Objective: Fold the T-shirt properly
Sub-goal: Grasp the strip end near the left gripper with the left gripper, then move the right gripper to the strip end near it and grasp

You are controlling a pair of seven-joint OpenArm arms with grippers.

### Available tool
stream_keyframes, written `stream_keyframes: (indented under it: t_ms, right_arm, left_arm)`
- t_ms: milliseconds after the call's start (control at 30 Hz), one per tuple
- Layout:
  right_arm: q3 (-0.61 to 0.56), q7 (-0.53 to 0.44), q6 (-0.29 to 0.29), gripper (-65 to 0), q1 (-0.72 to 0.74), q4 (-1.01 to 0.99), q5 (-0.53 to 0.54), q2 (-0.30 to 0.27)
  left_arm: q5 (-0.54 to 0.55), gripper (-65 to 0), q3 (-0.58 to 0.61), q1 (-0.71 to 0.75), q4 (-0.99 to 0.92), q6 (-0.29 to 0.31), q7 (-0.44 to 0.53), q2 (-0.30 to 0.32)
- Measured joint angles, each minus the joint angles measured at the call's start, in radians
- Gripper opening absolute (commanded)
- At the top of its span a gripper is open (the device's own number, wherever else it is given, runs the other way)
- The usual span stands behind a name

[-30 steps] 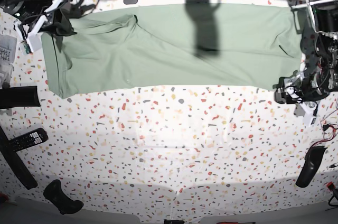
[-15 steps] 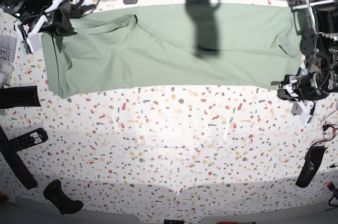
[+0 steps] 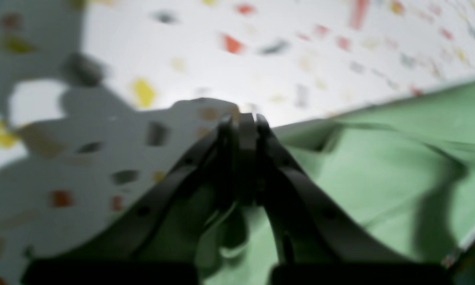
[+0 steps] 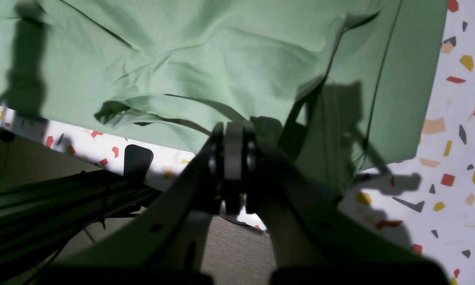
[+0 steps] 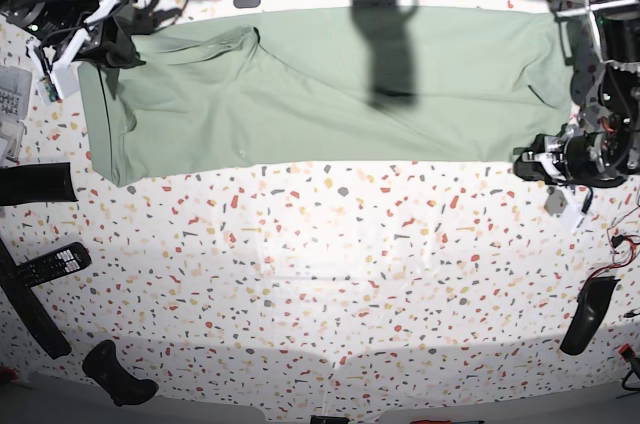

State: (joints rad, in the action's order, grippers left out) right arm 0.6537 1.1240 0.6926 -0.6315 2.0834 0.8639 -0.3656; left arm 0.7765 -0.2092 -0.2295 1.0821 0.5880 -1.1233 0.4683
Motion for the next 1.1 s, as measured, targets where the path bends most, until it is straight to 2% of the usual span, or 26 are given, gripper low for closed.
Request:
stream_keyframes:
  t_ms: [200,333,467,533,667,967,1100]
  right_arm:
    - [0.000,0.000,0.000,-65.0,0.000,0.000,0.000,0.000]
    - [0.000,0.000,0.000,-65.0,0.000,0.000,0.000,0.000]
    - [0.000,0.000,0.000,-65.0,0.000,0.000,0.000,0.000]
    - [0.000,0.000,0.000,-65.0,0.000,0.000,0.000,0.000]
    - [0.000,0.000,0.000,-65.0,0.000,0.000,0.000,0.001]
    - [0.000,0.000,0.000,-65.0,0.000,0.000,-0.004,0.001]
    - [0.000,0.000,0.000,-65.0,0.000,0.000,-0.068,0.000]
  left_arm:
    - [0.153,-65.0,0.000,0.010,0.000,0.024,-0.004,0.091]
    - [0.341,-65.0,0.000,0.015,0.000,0.061,-0.138,0.120]
    - [0.534,-65.0,0.000,0.039,0.000,0.097,-0.284,0.122]
    - [0.590,-65.0,0.000,0.060,0.005,0.101,-0.278,0.122]
    - [0.599,-65.0,0.002,0.130,0.074,0.101,-0.276,0.145]
    - [0.608,-65.0,0.003,0.357,0.335,0.103,-0.279,0.282]
    - [0.608,-65.0,0.004,0.404,0.380,0.104,-0.275,0.293]
